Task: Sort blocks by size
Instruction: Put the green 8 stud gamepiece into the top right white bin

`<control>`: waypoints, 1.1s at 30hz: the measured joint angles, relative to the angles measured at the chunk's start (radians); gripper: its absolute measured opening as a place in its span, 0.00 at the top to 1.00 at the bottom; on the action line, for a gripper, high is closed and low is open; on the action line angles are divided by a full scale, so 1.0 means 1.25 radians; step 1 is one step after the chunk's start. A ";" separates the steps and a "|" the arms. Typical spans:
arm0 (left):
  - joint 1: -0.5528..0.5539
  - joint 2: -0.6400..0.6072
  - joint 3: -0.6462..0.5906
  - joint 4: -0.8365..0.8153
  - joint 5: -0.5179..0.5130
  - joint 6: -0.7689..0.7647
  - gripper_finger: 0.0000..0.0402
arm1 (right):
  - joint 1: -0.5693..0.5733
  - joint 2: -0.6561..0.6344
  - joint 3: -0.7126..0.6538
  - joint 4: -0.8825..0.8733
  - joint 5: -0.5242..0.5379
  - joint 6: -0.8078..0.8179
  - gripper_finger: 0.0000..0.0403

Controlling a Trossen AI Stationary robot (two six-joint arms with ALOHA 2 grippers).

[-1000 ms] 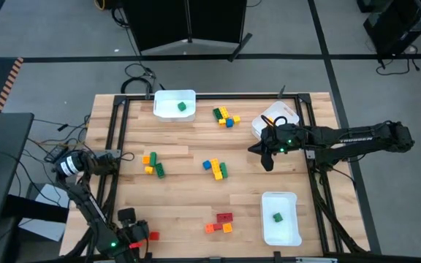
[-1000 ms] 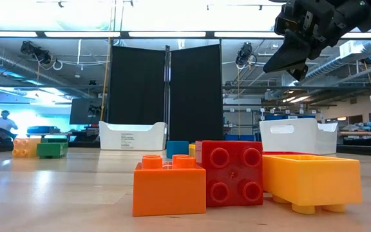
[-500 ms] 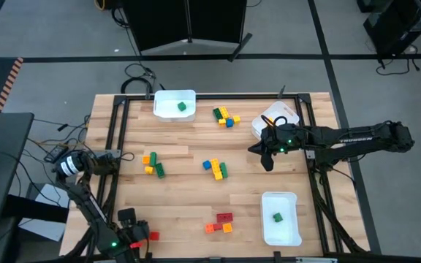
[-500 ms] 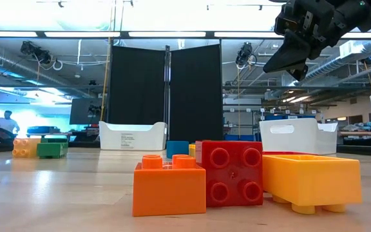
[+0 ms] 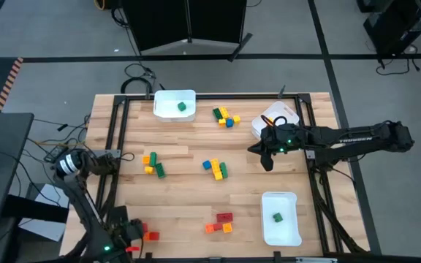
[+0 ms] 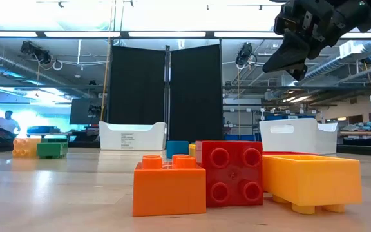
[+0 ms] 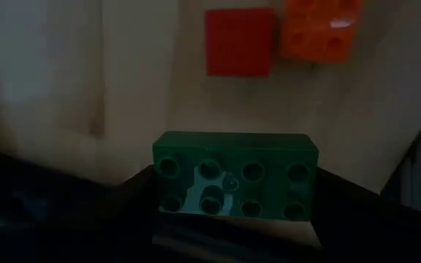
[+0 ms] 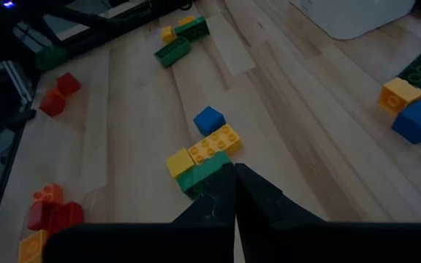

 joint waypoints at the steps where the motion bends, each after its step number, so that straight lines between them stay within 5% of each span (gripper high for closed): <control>1: 0.001 -0.002 0.015 -0.033 -0.004 0.000 0.24 | 0.000 0.001 0.000 0.000 0.000 0.000 0.97; 9: 0.045 -0.044 0.072 -0.231 -0.187 -0.001 0.24 | 0.005 0.001 0.000 0.005 0.000 0.018 0.97; 19: 0.244 -0.166 -0.073 -0.211 -0.476 0.002 0.24 | 0.042 0.001 0.000 0.005 0.003 0.070 0.97; 24: 0.369 -0.241 -0.155 -0.085 -0.608 0.092 0.24 | 0.064 0.001 0.000 0.005 0.008 0.086 0.97; 33: 0.664 -0.298 -0.250 0.405 -0.625 0.636 0.24 | 0.106 0.001 0.000 0.005 0.031 0.133 0.97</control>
